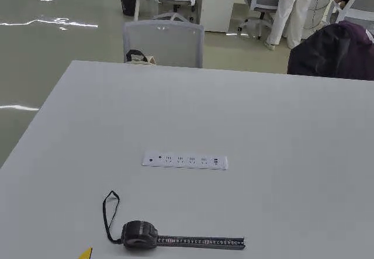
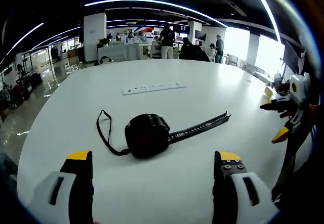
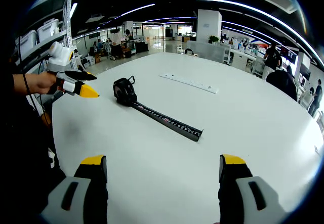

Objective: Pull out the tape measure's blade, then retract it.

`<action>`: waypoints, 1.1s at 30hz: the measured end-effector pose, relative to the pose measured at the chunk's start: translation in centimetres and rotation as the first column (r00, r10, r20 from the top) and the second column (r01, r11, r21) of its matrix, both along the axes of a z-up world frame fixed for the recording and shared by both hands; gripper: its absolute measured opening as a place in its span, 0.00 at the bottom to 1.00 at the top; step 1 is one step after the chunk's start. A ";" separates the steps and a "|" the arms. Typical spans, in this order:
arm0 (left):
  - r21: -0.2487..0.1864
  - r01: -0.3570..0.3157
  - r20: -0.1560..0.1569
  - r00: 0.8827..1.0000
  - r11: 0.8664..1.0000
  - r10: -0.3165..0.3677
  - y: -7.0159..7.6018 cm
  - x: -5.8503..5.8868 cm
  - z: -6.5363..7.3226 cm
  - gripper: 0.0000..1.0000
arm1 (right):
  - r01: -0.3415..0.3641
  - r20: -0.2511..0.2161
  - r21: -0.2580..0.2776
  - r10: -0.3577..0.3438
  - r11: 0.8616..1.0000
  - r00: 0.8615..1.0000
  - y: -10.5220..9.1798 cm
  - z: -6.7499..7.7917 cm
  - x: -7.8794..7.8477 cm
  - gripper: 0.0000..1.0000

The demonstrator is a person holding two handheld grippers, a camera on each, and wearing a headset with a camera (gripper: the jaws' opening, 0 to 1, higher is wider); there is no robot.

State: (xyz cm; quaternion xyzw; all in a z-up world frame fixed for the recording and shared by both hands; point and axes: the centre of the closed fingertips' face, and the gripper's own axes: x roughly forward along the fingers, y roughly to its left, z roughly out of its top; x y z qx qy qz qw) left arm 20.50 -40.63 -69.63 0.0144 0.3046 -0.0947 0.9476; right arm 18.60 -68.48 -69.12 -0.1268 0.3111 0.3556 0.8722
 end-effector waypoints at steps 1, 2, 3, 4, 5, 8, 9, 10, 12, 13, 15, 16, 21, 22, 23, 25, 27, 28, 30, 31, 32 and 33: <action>0.001 -0.004 -0.002 1.000 1.000 0.004 -0.1 0.1 -0.2 0.99 | -0.002 -0.001 -0.002 0.002 1.000 1.000 0.0 -0.2 0.0 0.93; 0.002 -0.016 -0.007 1.000 1.000 0.016 -0.1 0.4 -0.6 0.99 | -0.007 0.005 -0.004 0.007 1.000 1.000 0.0 -0.2 0.1 0.93; 0.002 -0.022 -0.007 1.000 1.000 0.022 -0.1 0.5 -0.7 0.99 | -0.010 0.011 -0.002 0.010 1.000 1.000 0.1 0.0 0.1 0.92; 0.010 -0.026 -0.002 1.000 1.000 0.026 -0.3 0.7 -0.8 0.99 | -0.007 0.011 0.002 0.007 1.000 1.000 0.2 0.0 0.1 0.92; 0.016 -0.029 0.002 1.000 0.999 0.029 -0.4 0.8 -0.8 0.99 | -0.005 0.006 0.004 0.005 1.000 1.000 0.1 -0.2 0.1 0.92; 0.026 -0.040 0.005 0.999 0.999 0.040 -0.6 1.2 -1.1 0.99 | -0.007 0.001 -0.001 0.007 1.000 1.000 0.0 -0.6 0.1 0.92; 0.026 -0.049 0.002 0.999 0.998 0.049 -0.6 1.5 -1.4 0.99 | -0.010 -0.001 -0.003 0.010 1.000 1.000 -0.1 -1.0 0.2 0.92; 0.025 -0.053 -0.008 0.999 0.998 0.053 -0.7 1.6 -1.7 0.99 | -0.010 -0.003 -0.004 0.010 1.000 1.000 -0.1 -1.1 0.2 0.92; 0.017 -0.071 -0.014 0.997 0.997 0.071 -0.8 2.0 -2.1 0.99 | -0.011 -0.005 -0.001 0.011 1.000 1.000 -0.1 -1.4 0.2 0.92; 0.018 -0.082 -0.011 0.997 0.997 0.082 -0.7 2.2 -2.2 0.99 | -0.012 -0.005 0.000 0.012 1.000 1.000 -0.1 -1.5 0.2 0.92; 0.021 -0.100 -0.003 0.995 0.995 0.101 -0.6 2.6 -2.3 0.99 | -0.018 -0.004 0.001 0.018 1.000 1.000 -0.1 -1.6 0.3 0.91; 0.022 -0.114 0.008 0.993 0.993 0.114 -0.4 2.8 -2.2 0.99 | -0.023 -0.004 -0.001 0.023 1.000 1.000 0.0 -1.6 0.2 0.91; 0.025 -0.165 0.031 0.986 0.986 0.164 -0.2 4.0 -2.1 0.99 | -0.044 -0.015 -0.006 0.044 0.999 0.999 0.0 -2.3 0.2 0.90; 0.022 -0.180 0.038 0.983 0.983 0.179 -0.2 4.3 -2.0 0.98 | -0.047 -0.017 -0.006 0.046 0.999 0.999 -0.1 -2.4 0.3 0.90; 0.019 -0.186 0.045 0.982 0.982 0.185 -0.2 4.5 -1.9 0.98 | -0.047 -0.020 -0.006 0.047 0.999 0.999 0.0 -2.4 0.3 0.90; 0.019 -0.201 0.055 0.978 0.979 0.200 -0.3 4.9 -1.7 0.97 | -0.049 -0.021 -0.005 0.049 0.999 0.999 -0.1 -2.5 0.4 0.90; 0.025 -0.212 0.069 0.975 0.977 0.210 -0.2 5.1 -1.5 0.96 | -0.057 -0.021 -0.004 0.057 0.998 0.998 0.0 -2.6 0.5 0.89; 0.028 -0.215 0.069 0.975 0.976 0.212 -0.1 5.3 -1.8 0.95 | -0.059 -0.019 -0.003 0.059 0.998 0.998 0.0 -2.6 0.5 0.88; 0.039 -0.227 0.069 0.972 0.973 0.224 0.0 5.5 -1.9 0.96 | -0.069 -0.018 0.000 0.069 0.998 0.997 0.2 -2.7 0.7 0.87; 0.038 -0.240 0.067 0.969 0.970 0.237 0.1 5.5 -1.9 0.95 | -0.076 -0.018 0.000 0.076 0.997 0.997 0.2 -2.7 0.7 0.86; 0.028 -0.258 0.063 0.965 0.966 0.256 0.2 5.6 -2.2 0.95 | -0.090 -0.015 -0.001 0.090 0.996 0.996 0.4 -2.7 0.8 0.86; 0.027 -0.264 0.065 0.963 0.964 0.262 0.3 5.7 -2.2 0.94 | -0.099 -0.014 -0.002 0.099 0.995 0.995 0.4 -2.8 0.8 0.85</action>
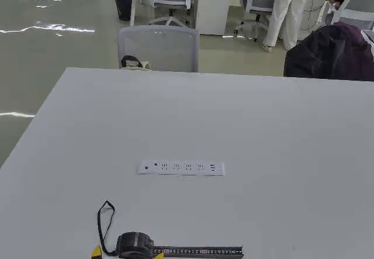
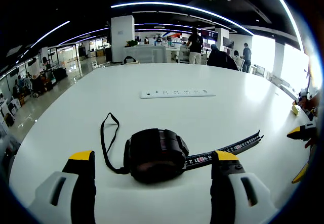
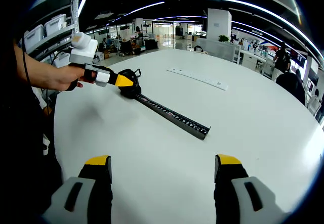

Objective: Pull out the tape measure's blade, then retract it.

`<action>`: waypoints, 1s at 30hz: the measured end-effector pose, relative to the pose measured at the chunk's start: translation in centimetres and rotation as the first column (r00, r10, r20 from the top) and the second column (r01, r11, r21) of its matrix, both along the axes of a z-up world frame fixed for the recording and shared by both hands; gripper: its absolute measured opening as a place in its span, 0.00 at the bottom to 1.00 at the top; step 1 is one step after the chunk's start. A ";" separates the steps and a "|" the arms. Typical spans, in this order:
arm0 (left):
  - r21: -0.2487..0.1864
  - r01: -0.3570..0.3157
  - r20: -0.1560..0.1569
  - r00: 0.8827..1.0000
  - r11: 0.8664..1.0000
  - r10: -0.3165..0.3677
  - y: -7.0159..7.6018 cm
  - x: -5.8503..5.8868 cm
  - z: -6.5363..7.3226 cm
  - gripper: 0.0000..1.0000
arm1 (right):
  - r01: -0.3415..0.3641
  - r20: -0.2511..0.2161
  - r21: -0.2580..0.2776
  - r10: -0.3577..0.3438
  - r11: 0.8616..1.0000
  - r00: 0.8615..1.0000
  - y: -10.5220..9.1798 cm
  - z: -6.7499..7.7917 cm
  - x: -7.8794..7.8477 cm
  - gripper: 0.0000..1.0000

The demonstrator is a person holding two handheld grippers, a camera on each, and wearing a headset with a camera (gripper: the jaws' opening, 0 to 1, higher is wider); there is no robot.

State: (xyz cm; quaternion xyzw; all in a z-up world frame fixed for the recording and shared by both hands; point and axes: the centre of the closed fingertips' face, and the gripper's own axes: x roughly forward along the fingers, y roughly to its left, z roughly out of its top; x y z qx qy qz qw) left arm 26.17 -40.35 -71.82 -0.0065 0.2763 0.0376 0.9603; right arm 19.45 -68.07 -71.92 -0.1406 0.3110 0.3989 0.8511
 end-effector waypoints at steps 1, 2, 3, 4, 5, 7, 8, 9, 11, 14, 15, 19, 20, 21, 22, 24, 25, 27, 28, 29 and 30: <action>0.007 -0.006 0.005 1.000 1.000 0.006 -0.1 -0.1 0.2 0.93 | -0.012 -0.004 -0.002 0.012 1.000 1.000 0.0 -0.2 0.1 0.84; 0.012 -0.008 0.007 1.000 1.000 0.008 -0.1 -0.1 0.3 0.92 | -0.019 -0.009 -0.004 0.019 1.000 1.000 0.0 -0.4 0.1 0.83; 0.015 -0.007 0.008 1.000 1.000 0.007 0.0 0.0 0.0 0.91 | -0.029 -0.010 -0.003 0.029 1.000 1.000 0.0 -0.5 0.2 0.82; 0.016 -0.007 0.009 1.000 1.000 0.007 0.1 0.1 -0.2 0.89 | -0.036 -0.011 -0.006 0.036 0.999 0.999 0.0 -0.6 0.4 0.81; 0.012 -0.009 0.012 1.000 1.000 0.008 0.2 0.3 -0.4 0.88 | -0.041 -0.013 -0.009 0.041 0.999 0.999 0.0 -0.7 0.5 0.81; 0.008 -0.014 0.011 1.000 1.000 0.014 0.3 0.6 -0.8 0.87 | -0.054 -0.016 -0.014 0.054 0.998 0.998 -0.1 -0.8 0.7 0.80; 0.006 -0.015 0.009 1.000 1.000 0.015 0.3 0.7 -0.9 0.87 | -0.059 -0.016 -0.013 0.059 0.998 0.998 -0.1 -0.9 0.9 0.79; 0.005 -0.018 0.007 1.000 1.000 0.018 0.1 0.7 -1.0 0.87 | -0.066 -0.014 -0.010 0.066 0.998 0.998 -0.1 -1.0 1.1 0.78; 0.009 -0.020 0.006 1.000 1.000 0.020 0.2 0.9 -1.3 0.85 | -0.074 -0.015 -0.011 0.074 0.997 0.997 -0.1 -1.2 1.4 0.77; 0.012 -0.029 0.007 1.000 1.000 0.028 0.4 1.5 -1.5 0.84 | -0.116 -0.012 -0.022 0.116 0.993 0.993 0.0 -1.6 1.8 0.74; 0.012 -0.031 0.007 0.999 0.999 0.031 0.4 1.7 -1.6 0.84 | -0.127 -0.012 -0.027 0.127 0.991 0.992 0.1 -1.7 1.9 0.73; 0.009 -0.037 0.001 0.999 0.999 0.037 0.3 2.1 -1.9 0.82 | -0.169 -0.014 -0.029 0.169 0.985 0.986 0.3 -1.8 2.8 0.68; 0.009 -0.038 0.001 0.999 0.999 0.038 0.3 2.2 -1.9 0.82 | -0.182 -0.013 -0.026 0.181 0.983 0.983 0.4 -1.9 2.9 0.66; 0.008 -0.036 -0.001 0.999 0.999 0.036 0.3 2.4 -2.3 0.82 | -0.190 -0.009 -0.028 0.190 0.981 0.982 0.4 -1.9 3.3 0.64; 0.011 -0.034 -0.004 0.999 0.999 0.034 0.3 2.4 -2.5 0.81 | -0.195 -0.009 -0.028 0.195 0.980 0.981 0.4 -1.9 3.5 0.63; 0.017 -0.036 -0.017 0.999 0.999 0.036 0.5 2.5 -3.0 0.81 | -0.213 -0.013 -0.035 0.213 0.976 0.977 0.4 -2.2 4.0 0.62; 0.015 -0.038 -0.020 0.999 0.999 0.038 0.7 2.6 -3.3 0.80 | -0.222 -0.011 -0.041 0.222 0.974 0.975 0.4 -2.3 4.2 0.61; 0.014 -0.043 -0.026 0.999 0.999 0.043 0.8 2.6 -3.5 0.80 | -0.236 -0.008 -0.048 0.236 0.971 0.972 0.4 -2.3 4.8 0.60; 0.015 -0.044 -0.026 0.999 0.999 0.044 0.9 2.7 -3.6 0.79 | -0.240 -0.010 -0.050 0.240 0.969 0.971 0.4 -2.4 5.0 0.59; 0.017 -0.045 -0.027 0.999 0.999 0.046 0.7 2.5 -3.0 0.79 | -0.252 -0.010 -0.053 0.252 0.966 0.968 0.3 -2.5 5.3 0.59; 0.016 -0.046 -0.026 0.999 0.999 0.047 0.6 2.5 -2.9 0.78 | -0.259 -0.010 -0.061 0.258 0.964 0.966 0.3 -2.6 5.5 0.57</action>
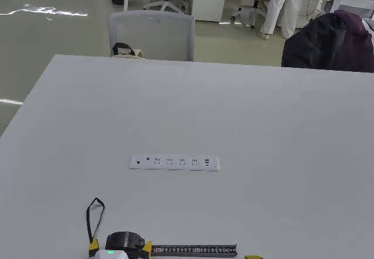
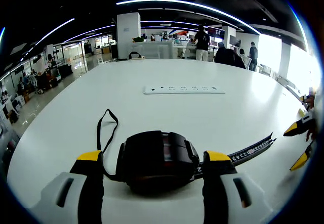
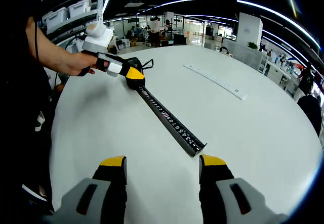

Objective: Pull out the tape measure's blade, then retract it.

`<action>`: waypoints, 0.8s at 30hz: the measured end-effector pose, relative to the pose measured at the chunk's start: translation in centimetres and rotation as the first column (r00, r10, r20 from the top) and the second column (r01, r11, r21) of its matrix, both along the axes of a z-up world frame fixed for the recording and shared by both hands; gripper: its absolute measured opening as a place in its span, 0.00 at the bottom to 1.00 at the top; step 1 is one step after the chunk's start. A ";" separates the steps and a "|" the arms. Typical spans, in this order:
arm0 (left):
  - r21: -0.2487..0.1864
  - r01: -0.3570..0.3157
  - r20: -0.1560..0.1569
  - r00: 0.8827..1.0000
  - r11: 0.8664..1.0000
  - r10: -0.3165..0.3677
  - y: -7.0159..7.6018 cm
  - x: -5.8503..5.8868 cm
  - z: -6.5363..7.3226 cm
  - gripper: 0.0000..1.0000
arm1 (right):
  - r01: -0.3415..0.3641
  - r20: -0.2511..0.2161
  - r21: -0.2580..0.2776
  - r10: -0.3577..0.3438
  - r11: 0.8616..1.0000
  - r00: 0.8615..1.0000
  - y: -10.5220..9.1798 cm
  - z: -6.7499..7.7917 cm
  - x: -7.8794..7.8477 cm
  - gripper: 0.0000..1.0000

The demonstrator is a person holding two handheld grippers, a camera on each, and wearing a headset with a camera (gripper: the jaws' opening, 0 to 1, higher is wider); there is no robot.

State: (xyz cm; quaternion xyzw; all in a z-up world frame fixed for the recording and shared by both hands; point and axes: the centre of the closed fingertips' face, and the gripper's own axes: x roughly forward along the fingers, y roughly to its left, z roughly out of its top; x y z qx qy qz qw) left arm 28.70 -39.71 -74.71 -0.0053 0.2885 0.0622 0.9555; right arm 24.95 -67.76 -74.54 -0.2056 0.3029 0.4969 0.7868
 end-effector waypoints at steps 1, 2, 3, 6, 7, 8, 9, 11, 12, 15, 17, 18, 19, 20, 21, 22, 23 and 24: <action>0.000 0.001 0.000 1.000 1.000 -0.001 -0.1 0.0 0.3 0.78 | -0.022 0.008 -0.012 0.022 1.000 1.000 0.0 -0.2 0.3 0.56; 0.002 0.002 -0.003 1.000 1.000 -0.002 -0.1 0.0 0.3 0.77 | -0.032 0.007 -0.019 0.032 0.999 0.999 -0.1 -0.4 0.5 0.55; 0.004 0.004 -0.004 1.000 1.000 -0.004 -0.2 0.0 0.5 0.76 | -0.041 0.003 -0.026 0.042 0.999 0.999 -0.1 -0.6 0.7 0.54; 0.004 -0.001 -0.007 1.000 1.000 0.001 0.1 0.1 0.0 0.75 | -0.068 0.006 -0.040 0.068 0.997 0.998 -0.2 -0.8 1.4 0.51; 0.003 -0.001 -0.008 1.000 1.000 0.001 0.2 0.1 -0.1 0.74 | -0.074 0.005 -0.040 0.074 0.996 0.997 -0.2 -0.8 1.6 0.50; 0.003 0.002 -0.010 1.000 1.000 -0.002 0.1 0.2 -0.3 0.74 | -0.079 0.002 -0.043 0.079 0.996 0.997 -0.3 -0.9 1.9 0.49; 0.007 0.002 -0.012 1.000 1.000 -0.002 0.2 0.2 -0.3 0.74 | -0.085 0.001 -0.049 0.085 0.995 0.996 -0.3 -1.0 2.0 0.49; 0.004 0.001 -0.013 1.000 1.000 0.000 0.0 0.2 -0.3 0.74 | -0.102 0.000 -0.063 0.103 0.993 0.995 -0.6 -1.3 2.6 0.49; 0.003 -0.001 -0.014 1.000 1.000 0.001 0.0 0.1 -0.3 0.74 | -0.108 0.001 -0.066 0.109 0.992 0.994 -0.6 -1.3 2.7 0.48; -0.002 -0.004 -0.014 1.000 1.000 0.004 -0.1 0.2 -0.5 0.73 | -0.128 -0.005 -0.076 0.128 0.989 0.992 -0.9 -1.5 3.4 0.46; -0.006 -0.005 -0.014 1.000 1.000 0.005 -0.1 0.2 -0.6 0.71 | -0.148 -0.003 -0.083 0.148 0.986 0.989 -1.0 -1.4 3.7 0.45; -0.009 -0.006 -0.016 1.000 1.000 0.006 -0.2 0.2 -0.6 0.71 | -0.154 -0.007 -0.083 0.154 0.985 0.988 -1.0 -1.5 3.9 0.44; -0.012 -0.007 -0.016 1.000 1.000 0.007 -0.2 0.3 -0.8 0.70 | -0.167 -0.013 -0.087 0.166 0.982 0.986 -1.1 -1.7 4.0 0.43; -0.014 -0.009 -0.018 1.000 1.000 0.008 -0.2 0.3 -0.9 0.70 | -0.172 -0.013 -0.091 0.172 0.981 0.985 -1.1 -1.7 4.1 0.43; -0.013 -0.009 -0.019 1.000 1.000 0.009 -0.3 0.2 -0.7 0.70 | -0.177 -0.018 -0.095 0.176 0.980 0.984 -1.1 -1.8 4.3 0.44; -0.012 -0.008 -0.022 1.000 1.000 0.008 -0.4 0.3 -0.7 0.70 | -0.189 -0.026 -0.100 0.187 0.977 0.982 -1.2 -2.1 4.5 0.44; -0.012 -0.009 -0.022 1.000 1.000 0.008 -0.4 0.3 -0.7 0.70 | -0.193 -0.026 -0.101 0.191 0.976 0.981 -1.2 -2.1 4.5 0.43; -0.013 -0.009 -0.022 1.000 1.000 0.008 -0.4 0.3 -0.7 0.70 | -0.214 -0.027 -0.101 0.212 0.972 0.977 -1.2 -2.2 4.6 0.41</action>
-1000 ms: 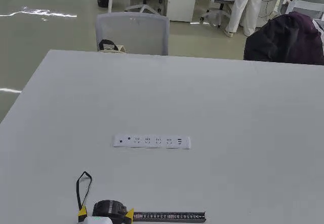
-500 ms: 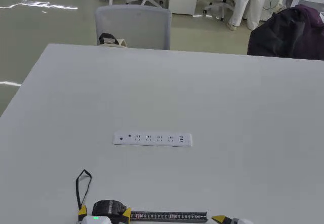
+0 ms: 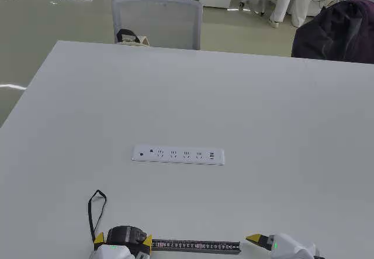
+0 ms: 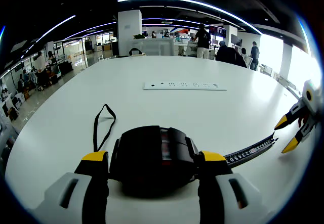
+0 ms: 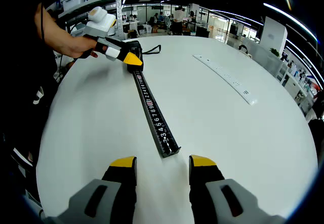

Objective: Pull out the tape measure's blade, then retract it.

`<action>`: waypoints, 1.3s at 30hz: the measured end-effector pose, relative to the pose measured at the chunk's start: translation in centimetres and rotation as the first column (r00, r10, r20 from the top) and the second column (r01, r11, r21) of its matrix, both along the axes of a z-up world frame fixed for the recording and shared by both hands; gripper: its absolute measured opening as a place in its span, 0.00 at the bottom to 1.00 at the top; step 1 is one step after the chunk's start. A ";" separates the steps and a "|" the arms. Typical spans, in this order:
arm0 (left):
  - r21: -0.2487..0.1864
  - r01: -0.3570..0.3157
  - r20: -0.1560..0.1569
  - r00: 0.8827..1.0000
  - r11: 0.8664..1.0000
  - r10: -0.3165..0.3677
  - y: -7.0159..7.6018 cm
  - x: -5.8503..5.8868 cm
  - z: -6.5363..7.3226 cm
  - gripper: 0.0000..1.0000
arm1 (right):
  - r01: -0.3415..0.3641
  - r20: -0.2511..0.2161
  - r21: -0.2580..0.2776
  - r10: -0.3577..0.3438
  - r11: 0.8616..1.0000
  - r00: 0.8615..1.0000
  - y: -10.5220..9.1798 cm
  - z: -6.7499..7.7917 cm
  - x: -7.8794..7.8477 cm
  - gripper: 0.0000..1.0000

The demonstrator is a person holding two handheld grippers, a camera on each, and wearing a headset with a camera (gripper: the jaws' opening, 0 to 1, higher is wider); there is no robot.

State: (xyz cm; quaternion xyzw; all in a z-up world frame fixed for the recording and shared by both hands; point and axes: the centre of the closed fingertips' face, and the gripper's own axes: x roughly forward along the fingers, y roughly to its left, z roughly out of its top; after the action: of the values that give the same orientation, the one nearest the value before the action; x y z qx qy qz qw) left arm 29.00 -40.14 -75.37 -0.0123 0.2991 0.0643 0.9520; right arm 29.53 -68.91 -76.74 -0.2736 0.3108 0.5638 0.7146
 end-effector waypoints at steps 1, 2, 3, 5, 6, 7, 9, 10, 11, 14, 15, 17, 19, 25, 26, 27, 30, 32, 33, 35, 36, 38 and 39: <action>-0.001 -0.001 -0.001 1.000 1.000 0.001 0.0 0.0 0.0 0.70 | 0.000 -0.004 0.003 0.001 1.000 1.000 0.1 0.0 0.1 0.39; -0.003 -0.001 -0.001 1.000 1.000 0.001 0.0 0.0 0.0 0.70 | -0.016 -0.012 0.008 0.016 1.000 1.000 0.3 -0.1 0.1 0.38; -0.005 -0.003 -0.001 1.000 1.000 0.003 0.0 0.1 -0.1 0.70 | -0.031 -0.017 0.015 0.031 0.999 0.999 0.5 -0.1 0.1 0.38; -0.007 -0.004 -0.001 1.000 1.000 0.004 0.0 0.1 -0.2 0.70 | -0.051 -0.014 0.022 0.052 0.998 0.999 0.7 -0.2 0.3 0.37; -0.006 -0.003 -0.001 1.000 1.000 0.003 0.0 0.1 -0.2 0.69 | -0.064 -0.014 0.032 0.064 0.997 0.998 1.0 -0.1 0.3 0.37; -0.005 -0.001 -0.001 1.000 1.000 0.001 -0.1 0.1 -0.2 0.69 | -0.074 -0.016 0.034 0.074 0.997 0.997 1.1 -0.1 0.5 0.35; -0.002 0.000 -0.001 1.000 1.000 0.000 -0.1 0.1 -0.1 0.68 | -0.094 -0.010 0.028 0.095 0.995 0.995 1.2 -0.4 0.7 0.30; -0.002 0.000 -0.001 1.000 1.000 0.000 -0.2 0.1 0.0 0.68 | -0.105 -0.017 0.018 0.105 0.994 0.994 1.2 -0.6 0.8 0.29; -0.002 0.000 -0.002 1.000 1.000 0.000 -0.1 0.1 -0.1 0.68 | -0.110 -0.021 0.015 0.110 0.994 0.994 1.1 -0.7 0.8 0.28; -0.002 0.001 -0.004 1.000 1.000 -0.001 -0.2 0.1 0.0 0.68 | -0.123 -0.028 0.007 0.124 0.992 0.992 1.0 -1.1 0.9 0.24; -0.002 0.001 -0.006 1.000 1.000 -0.001 -0.2 0.1 -0.1 0.68 | -0.130 -0.030 0.008 0.130 0.991 0.991 1.0 -1.0 0.9 0.22; -0.003 0.003 -0.009 1.000 1.000 -0.003 -0.1 0.1 -0.3 0.67 | -0.135 -0.033 0.014 0.135 0.991 0.990 1.1 -1.2 0.9 0.18; -0.002 0.005 -0.009 1.000 1.000 -0.005 -0.1 0.1 -0.2 0.67 | -0.134 -0.034 0.012 0.135 0.991 0.990 1.1 -1.1 1.0 0.16; -0.002 0.007 -0.019 1.000 1.000 -0.007 0.0 0.1 -0.4 0.66 | -0.141 -0.028 0.014 0.142 0.990 0.989 1.1 -1.3 1.2 0.14; -0.002 0.007 -0.020 1.000 1.000 -0.007 0.0 0.1 -0.5 0.66 | -0.143 -0.028 0.015 0.143 0.990 0.989 1.1 -1.3 1.2 0.14; -0.003 0.007 -0.021 1.000 1.000 -0.007 0.0 0.1 -0.5 0.66 | -0.142 -0.027 0.015 0.142 0.990 0.989 1.1 -1.2 1.2 0.13; -0.004 0.006 -0.026 1.000 1.000 -0.006 0.1 0.1 -0.7 0.66 | -0.134 -0.016 0.022 0.134 0.991 0.991 1.2 -1.1 1.5 0.12; -0.006 0.005 -0.028 1.000 1.000 -0.006 0.1 0.1 -0.6 0.65 | -0.135 -0.024 0.026 0.135 0.991 0.991 1.5 -1.0 1.4 0.12; -0.006 0.006 -0.028 1.000 1.000 -0.006 0.0 0.0 -0.5 0.65 | -0.140 -0.020 0.017 0.141 0.990 0.990 1.6 -1.1 1.4 0.12; -0.009 0.008 -0.031 0.999 1.000 -0.008 0.0 0.0 -0.3 0.65 | -0.129 -0.033 0.028 0.130 0.991 0.991 2.0 -1.0 1.3 0.12; -0.010 0.008 -0.032 0.999 1.000 -0.008 0.0 0.0 -0.3 0.65 | -0.134 -0.028 0.027 0.134 0.991 0.991 2.1 -1.0 1.3 0.12; -0.010 0.011 -0.034 0.999 1.000 -0.011 -0.1 -0.1 -0.2 0.65 | -0.139 -0.027 0.026 0.140 0.990 0.990 2.3 -1.1 1.3 0.12; -0.010 0.011 -0.034 0.999 1.000 -0.012 -0.1 -0.1 -0.1 0.64 | -0.139 -0.027 0.025 0.139 0.990 0.990 2.3 -1.1 1.3 0.12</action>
State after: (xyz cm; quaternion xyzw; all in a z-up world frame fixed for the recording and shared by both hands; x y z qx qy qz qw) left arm 28.92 -40.27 -75.47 -0.0142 0.3157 0.0575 0.9470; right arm 30.81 -66.64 -77.86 -0.2780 0.2947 0.6197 0.6722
